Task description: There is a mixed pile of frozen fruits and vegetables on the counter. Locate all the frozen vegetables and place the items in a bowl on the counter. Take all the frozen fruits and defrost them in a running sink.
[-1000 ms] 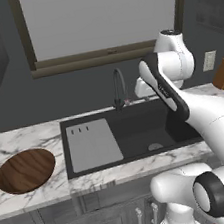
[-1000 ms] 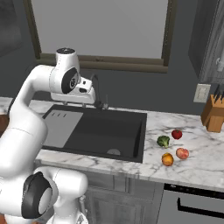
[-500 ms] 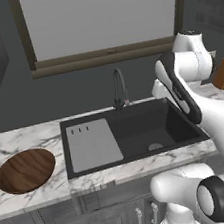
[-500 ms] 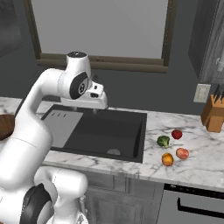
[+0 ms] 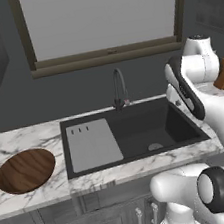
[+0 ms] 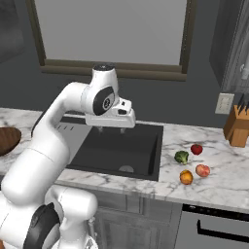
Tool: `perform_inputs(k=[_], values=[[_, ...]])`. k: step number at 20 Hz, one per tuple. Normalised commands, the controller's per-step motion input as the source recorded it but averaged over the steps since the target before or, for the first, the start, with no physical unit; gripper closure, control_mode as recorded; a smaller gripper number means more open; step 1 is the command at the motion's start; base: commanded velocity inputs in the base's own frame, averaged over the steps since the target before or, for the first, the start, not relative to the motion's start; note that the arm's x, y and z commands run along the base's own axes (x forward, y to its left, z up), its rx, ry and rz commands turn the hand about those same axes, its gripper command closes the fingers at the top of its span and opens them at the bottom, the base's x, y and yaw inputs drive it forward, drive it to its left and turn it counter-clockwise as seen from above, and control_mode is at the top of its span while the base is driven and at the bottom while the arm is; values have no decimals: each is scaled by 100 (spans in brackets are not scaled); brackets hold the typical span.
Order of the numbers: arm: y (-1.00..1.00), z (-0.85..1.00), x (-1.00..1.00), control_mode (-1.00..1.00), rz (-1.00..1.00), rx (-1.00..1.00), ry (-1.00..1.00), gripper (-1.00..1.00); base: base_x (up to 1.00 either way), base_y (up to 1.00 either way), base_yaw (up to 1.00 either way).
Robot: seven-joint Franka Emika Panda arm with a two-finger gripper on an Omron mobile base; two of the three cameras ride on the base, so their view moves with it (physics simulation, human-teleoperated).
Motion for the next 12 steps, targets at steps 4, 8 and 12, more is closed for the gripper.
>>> perform_inputs(k=[4,8,12], values=[[-57,-24,18,-100,-1,-2,8,-100,0,0,0],[-56,-26,22,-100,0,-2,7,-100,0,0,0],[-52,-31,27,-100,0,0,7,-100,0,0,0]])
